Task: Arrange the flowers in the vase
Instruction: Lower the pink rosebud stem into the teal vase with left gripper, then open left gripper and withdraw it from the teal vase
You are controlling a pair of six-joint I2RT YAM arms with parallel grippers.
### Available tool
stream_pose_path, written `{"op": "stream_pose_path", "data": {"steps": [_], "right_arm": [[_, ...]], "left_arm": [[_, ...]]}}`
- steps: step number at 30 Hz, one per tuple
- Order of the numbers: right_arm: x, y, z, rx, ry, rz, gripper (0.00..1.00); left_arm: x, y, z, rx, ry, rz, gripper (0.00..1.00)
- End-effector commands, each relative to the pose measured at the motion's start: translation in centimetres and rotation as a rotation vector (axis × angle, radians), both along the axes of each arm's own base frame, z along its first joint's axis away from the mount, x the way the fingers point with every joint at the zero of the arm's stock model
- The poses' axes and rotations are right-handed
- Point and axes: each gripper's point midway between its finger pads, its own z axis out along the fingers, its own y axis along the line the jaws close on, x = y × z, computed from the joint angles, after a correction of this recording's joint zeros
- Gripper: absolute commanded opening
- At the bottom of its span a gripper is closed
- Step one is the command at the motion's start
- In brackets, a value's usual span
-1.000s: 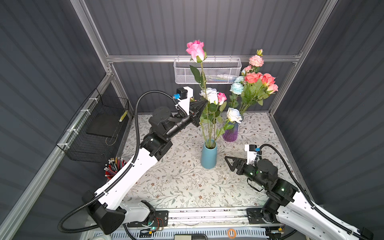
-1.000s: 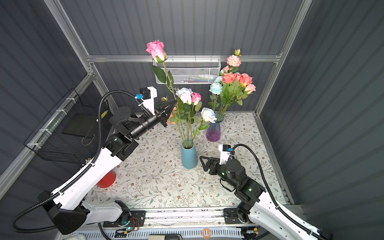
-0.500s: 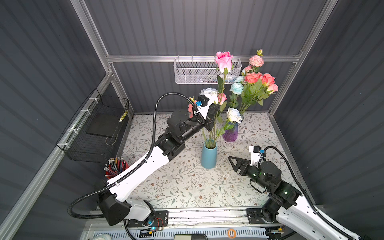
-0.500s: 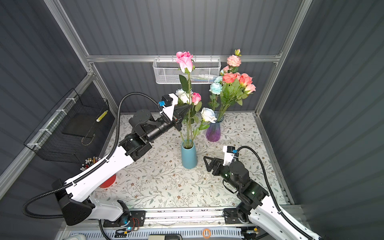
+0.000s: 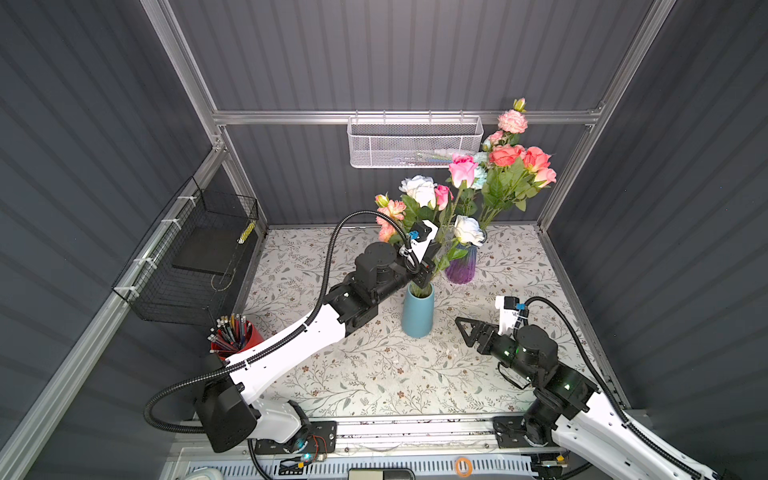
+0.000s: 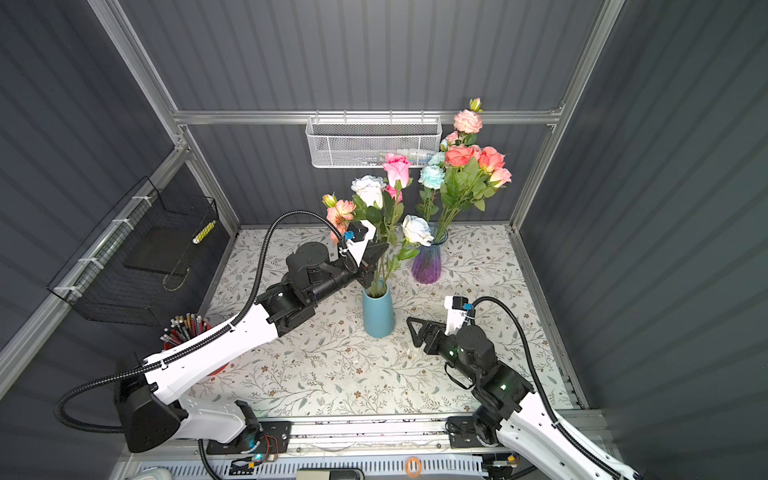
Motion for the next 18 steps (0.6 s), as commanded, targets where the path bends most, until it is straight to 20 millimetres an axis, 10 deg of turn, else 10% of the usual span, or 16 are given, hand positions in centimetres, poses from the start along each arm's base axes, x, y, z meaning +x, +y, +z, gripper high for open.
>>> {"op": "stream_pose_path", "data": {"steps": [1, 18], "right_arm": [[0.0, 0.0, 0.1, 0.022, -0.009, 0.0, 0.81], [-0.4, 0.3, 0.1, 0.04, 0.0, 0.023, 0.81]], "left_arm": [[-0.6, 1.0, 1.1, -0.015, -0.006, 0.022, 0.0], [-1.7, 3.4, -2.2, 0.045, 0.102, 0.072, 0.42]]}}
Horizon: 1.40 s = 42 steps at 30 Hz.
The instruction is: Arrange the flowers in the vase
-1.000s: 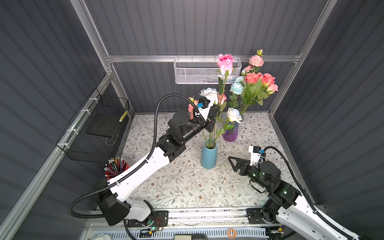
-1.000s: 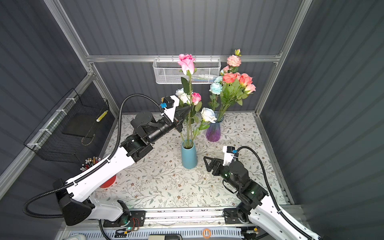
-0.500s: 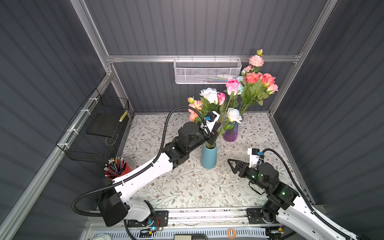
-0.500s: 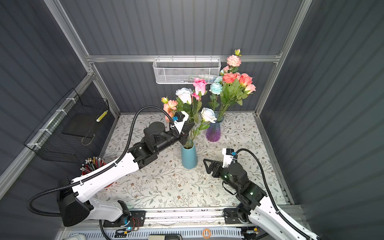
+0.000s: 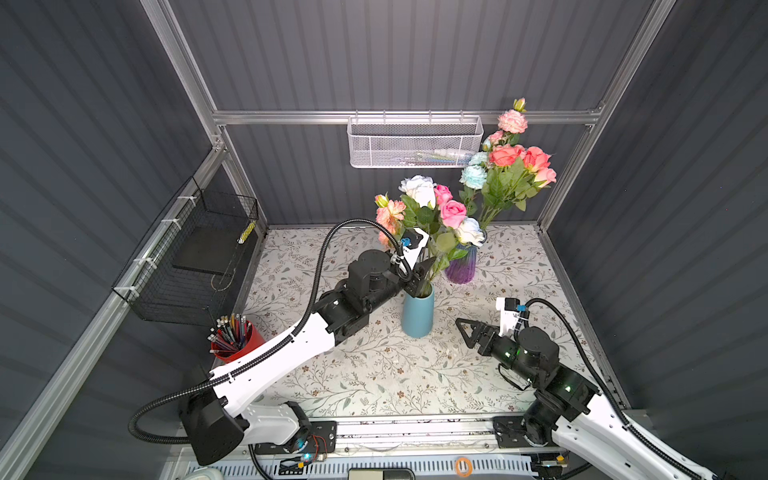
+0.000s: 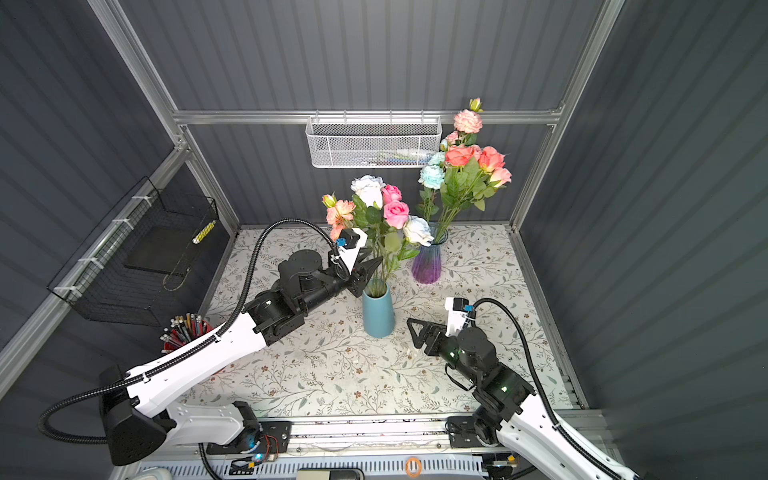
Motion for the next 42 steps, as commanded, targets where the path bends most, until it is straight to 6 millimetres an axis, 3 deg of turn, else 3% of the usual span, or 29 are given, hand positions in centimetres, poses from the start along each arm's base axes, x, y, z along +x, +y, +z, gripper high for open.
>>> {"op": "stream_pose_path", "data": {"steps": [1, 10, 13, 15, 19, 20, 21, 24, 28, 31, 34, 36, 39, 42], "right_arm": [[-0.1, 0.2, 0.3, 0.021, -0.007, 0.012, 0.81], [-0.2, 0.2, 1.2, 0.005, -0.017, 0.019, 0.81], [-0.3, 0.1, 1.8, -0.022, -0.03, 0.03, 0.81], [-0.3, -0.5, 2.6, -0.094, -0.046, 0.024, 0.81], [-0.2, -2.5, 3.1, -0.248, -0.054, -0.025, 0.84], [-0.4, -2.7, 3.5, -0.268, -0.062, -0.022, 0.85], [-0.5, -2.8, 4.0, -0.278, -0.073, -0.019, 0.87], [-0.3, -4.0, 5.3, -0.304, -0.095, -0.071, 0.99], [0.4, -6.1, 6.9, -0.366, -0.12, -0.184, 0.99], [1.1, -7.5, 7.6, -0.445, -0.138, -0.251, 0.99], [1.8, -9.1, 6.8, -0.453, -0.085, -0.374, 0.99], [2.3, -8.6, 5.9, -0.521, -0.123, -0.335, 0.99], [3.2, -8.5, 4.3, -0.64, -0.193, -0.319, 0.99], [3.9, -9.2, 3.8, -0.713, -0.259, -0.369, 0.99]], "left_arm": [[-0.7, 1.2, -0.1, -0.004, 0.026, 0.025, 0.42], [-2.6, 5.3, 1.2, -0.033, 0.039, 0.089, 0.44], [-3.1, 8.2, 0.7, -0.016, 0.065, 0.174, 0.53], [-3.3, 11.0, -0.5, -0.005, 0.111, 0.282, 0.61], [-4.7, 16.5, -4.1, 0.0, 0.238, 0.461, 0.64], [-5.2, 18.0, -5.1, -0.004, 0.278, 0.51, 0.74], [-5.8, 19.6, -6.0, -0.014, 0.316, 0.565, 0.97], [-7.4, 23.1, -7.7, -0.003, 0.396, 0.671, 1.0], [-8.2, 25.1, -9.3, 0.068, 0.451, 0.759, 1.0], [-7.8, 26.0, -10.3, 0.133, 0.461, 0.847, 1.0], [-6.9, 25.8, -11.7, 0.174, 0.453, 0.893, 1.0], [-5.8, 24.3, -12.8, 0.181, 0.416, 0.863, 1.0], [-4.9, 21.0, -15.0, 0.318, 0.313, 0.662, 1.0], [-4.1, 20.5, -16.8, 0.388, 0.231, 0.638, 1.0]]}}
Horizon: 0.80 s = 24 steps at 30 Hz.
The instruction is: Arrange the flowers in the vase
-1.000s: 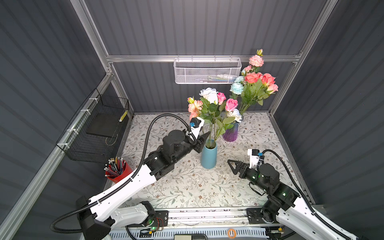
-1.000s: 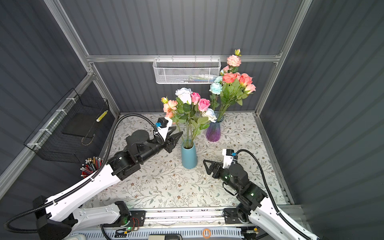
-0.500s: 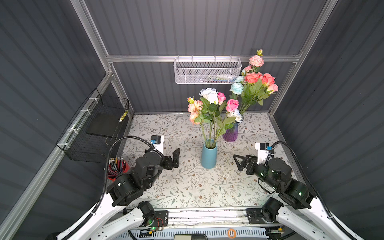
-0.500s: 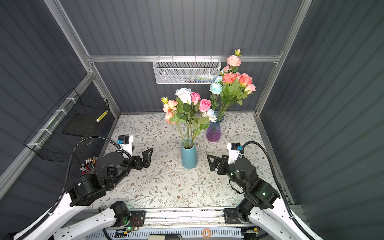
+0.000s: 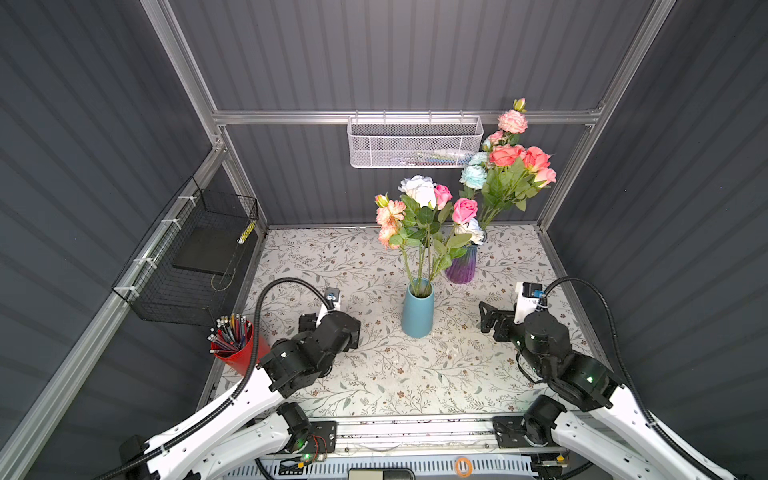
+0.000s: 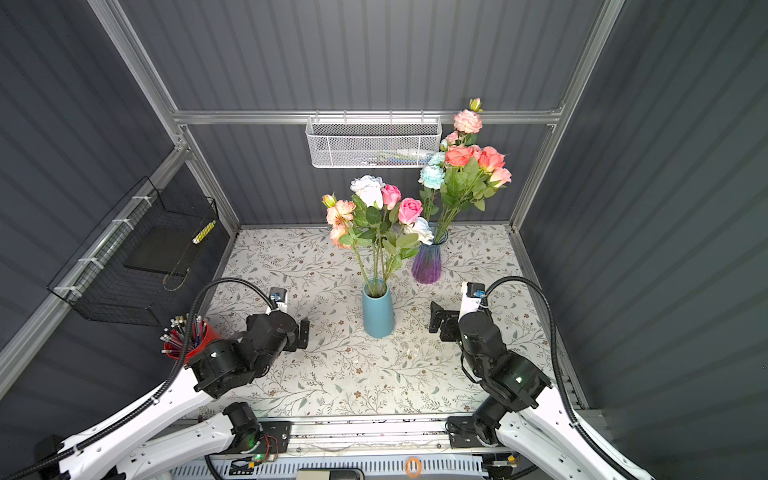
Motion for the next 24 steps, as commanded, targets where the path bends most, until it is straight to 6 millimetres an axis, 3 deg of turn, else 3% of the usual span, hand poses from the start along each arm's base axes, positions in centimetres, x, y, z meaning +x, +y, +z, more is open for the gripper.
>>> {"op": "stream_pose_path", "data": {"steps": [1, 5, 9, 12, 14, 18, 20, 24], "right_arm": [[1.3, -1.3, 0.8, -0.159, -0.133, -0.046, 0.99], [2.0, -1.7, 1.5, -0.279, -0.312, -0.057, 0.99], [2.5, -2.1, 1.4, -0.364, -0.525, -0.054, 0.99], [3.7, -4.4, -0.7, -0.353, -0.485, -0.132, 0.99], [4.4, -5.1, -2.4, -0.353, -0.44, -0.131, 0.99], [5.6, -9.3, -5.4, -0.256, -0.376, -0.291, 0.99], [6.3, -10.3, -6.4, -0.207, -0.354, -0.33, 0.99], [7.9, -10.4, -6.2, -0.271, -0.404, -0.319, 0.99]], "left_arm": [[1.6, -1.7, 0.6, 0.078, -0.132, -0.108, 1.0], [3.5, -0.1, -0.2, 0.197, -0.298, -0.026, 1.0], [6.0, 1.8, -1.8, 0.087, -0.328, 0.028, 1.0], [7.6, 4.7, -3.1, 0.068, -0.301, 0.089, 1.0], [8.4, 5.5, -3.7, 0.08, -0.302, 0.092, 1.0], [9.9, 7.0, -5.8, 0.071, -0.273, 0.119, 1.0], [10.5, 7.5, -6.9, 0.064, -0.288, 0.137, 1.0], [12.0, 7.6, -8.2, 0.019, -0.295, 0.127, 1.0]]}}
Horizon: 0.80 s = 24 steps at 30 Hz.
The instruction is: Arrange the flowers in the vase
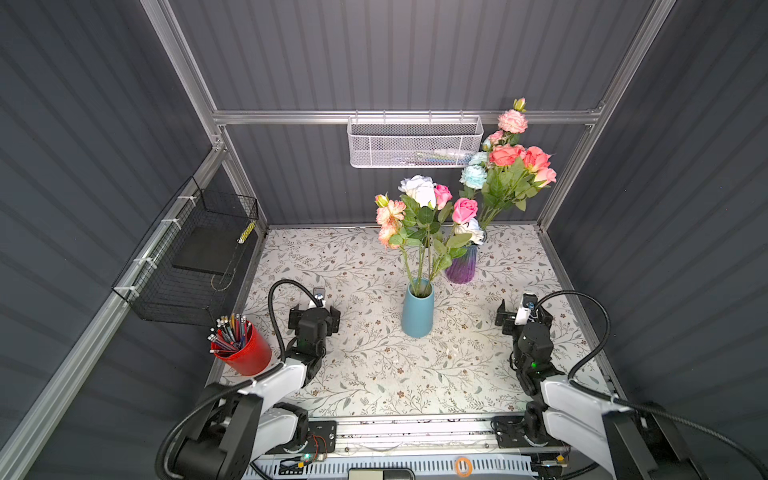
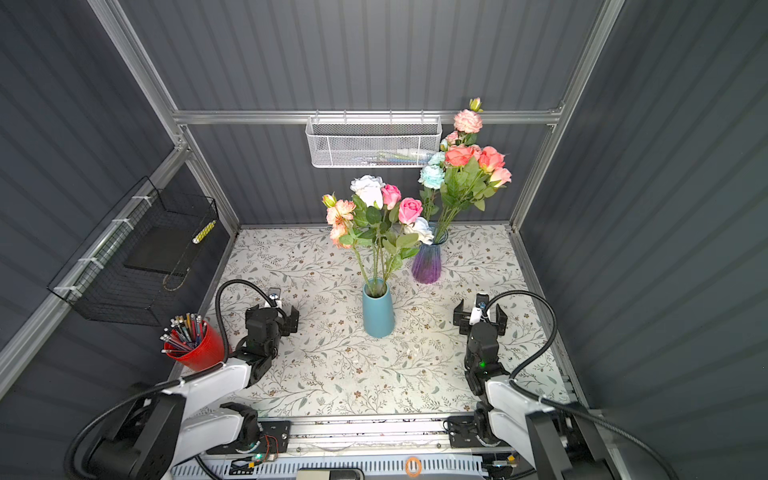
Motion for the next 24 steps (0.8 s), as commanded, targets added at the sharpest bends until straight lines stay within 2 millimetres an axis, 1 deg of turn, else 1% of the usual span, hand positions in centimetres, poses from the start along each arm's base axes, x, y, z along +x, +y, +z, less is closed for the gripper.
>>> {"op": "stream_pose_path", "data": {"steps": [1, 3, 4, 5, 7, 9, 11, 13, 14, 15, 16, 17, 18, 19, 20, 21, 22, 24], "right_arm": [[1.5, -0.2, 4.2, 0.045, -0.216, 0.005, 0.99], [2.3, -0.5, 3.5, 0.045, -0.218, 0.012, 0.99], [2.8, -0.4, 2.5, 0.049, -0.188, 0.018, 0.99], [3.4, 0.0, 2.3, 0.038, -0.177, 0.046, 0.99], [3.5, -0.1, 2.0, 0.05, -0.169, 0.048, 0.99], [3.9, -0.3, 1.6, 0.055, -0.159, 0.052, 0.99], [4.3, -0.2, 1.6, 0.05, -0.15, 0.055, 0.99], [4.4, -0.7, 1.4, 0.06, -0.138, 0.022, 0.99], [4.5, -0.8, 1.4, 0.061, -0.135, 0.017, 0.99], [4.5, -0.8, 1.4, 0.061, -0.133, 0.016, 0.99], [4.6, -0.8, 1.4, 0.061, -0.135, 0.016, 0.99], [4.7, -0.9, 1.3, 0.062, -0.129, 0.009, 0.99], [4.9, -1.1, 1.2, 0.066, -0.118, 0.001, 0.99], [5.1, -1.4, 1.1, 0.077, -0.1, -0.011, 0.99], [5.5, -1.7, 0.7, 0.088, -0.072, -0.024, 0.99], [6.0, -2.0, 0.5, 0.097, -0.046, -0.032, 0.99], [6.7, -2.2, 0.1, 0.118, -0.011, -0.027, 0.99], [7.1, -3.4, -0.3, 0.21, 0.026, -0.021, 0.99]], "left_arm": [[2.3, -1.0, 2.6, -0.104, -0.144, -0.062, 1.0], [3.0, -0.5, 2.4, -0.131, -0.154, -0.057, 1.0], [3.5, -0.1, 2.5, -0.145, -0.168, -0.05, 1.0], [4.0, -0.1, 2.6, -0.165, -0.192, -0.057, 1.0], [4.9, 0.0, 2.5, -0.171, -0.203, -0.076, 1.0], [5.7, 0.1, 1.8, -0.167, -0.157, -0.081, 1.0], [6.4, 0.1, 0.8, -0.174, -0.153, -0.104, 1.0], [6.8, 0.6, -0.7, -0.18, -0.158, -0.082, 1.0], [7.1, 0.4, -0.4, -0.177, -0.193, -0.1, 1.0], [7.0, 0.5, -1.2, -0.181, -0.134, -0.09, 1.0], [7.4, 0.4, -1.6, -0.196, -0.087, -0.099, 1.0], [8.0, 0.2, -1.3, -0.202, -0.109, -0.123, 1.0], [8.0, 0.4, -1.5, -0.204, -0.096, -0.109, 1.0], [8.0, 1.1, -1.8, -0.204, -0.068, -0.063, 1.0], [8.3, 1.7, -1.5, -0.208, -0.089, -0.027, 1.0], [8.4, 2.0, -1.5, -0.205, -0.1, -0.013, 1.0], [8.4, 2.1, -1.8, -0.205, -0.073, 0.0, 1.0], [8.8, 2.3, -2.0, -0.202, -0.054, 0.013, 1.0]]}}
